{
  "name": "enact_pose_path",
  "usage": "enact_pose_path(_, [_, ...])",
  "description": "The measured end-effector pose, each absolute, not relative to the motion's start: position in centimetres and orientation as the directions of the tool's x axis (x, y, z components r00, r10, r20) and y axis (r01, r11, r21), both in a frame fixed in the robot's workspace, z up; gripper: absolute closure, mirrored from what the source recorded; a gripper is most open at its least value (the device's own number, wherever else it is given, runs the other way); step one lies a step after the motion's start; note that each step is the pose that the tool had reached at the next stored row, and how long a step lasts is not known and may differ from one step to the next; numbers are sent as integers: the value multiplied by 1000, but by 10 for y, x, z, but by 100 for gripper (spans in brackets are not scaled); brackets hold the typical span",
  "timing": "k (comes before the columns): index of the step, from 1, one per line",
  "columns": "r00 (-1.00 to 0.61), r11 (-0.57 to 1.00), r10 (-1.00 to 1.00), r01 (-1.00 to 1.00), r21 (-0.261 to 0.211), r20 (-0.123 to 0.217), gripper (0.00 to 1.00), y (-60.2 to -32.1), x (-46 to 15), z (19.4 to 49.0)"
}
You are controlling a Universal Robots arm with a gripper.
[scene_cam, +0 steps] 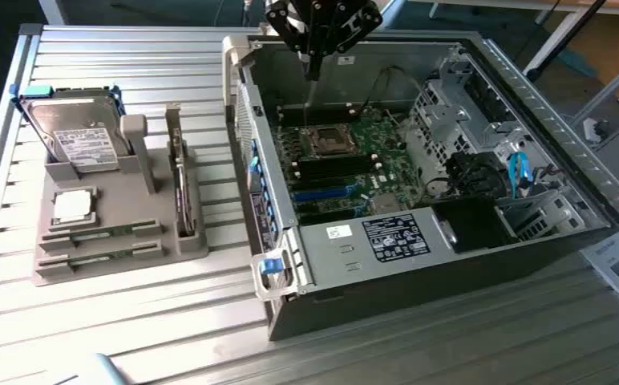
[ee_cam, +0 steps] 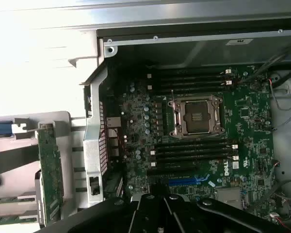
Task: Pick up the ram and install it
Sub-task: 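Reach for the ram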
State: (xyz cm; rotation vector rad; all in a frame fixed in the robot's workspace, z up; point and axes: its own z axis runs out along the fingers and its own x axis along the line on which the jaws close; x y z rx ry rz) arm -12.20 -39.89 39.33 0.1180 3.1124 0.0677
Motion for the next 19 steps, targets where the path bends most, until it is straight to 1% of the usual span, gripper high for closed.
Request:
enact_pose_path(6, [-997, 996, 76, 75, 44, -24, 89, -399, -126, 393])
enact_pose_path(19, [-997, 996, 76, 75, 44, -25, 89, -399, -222, 392])
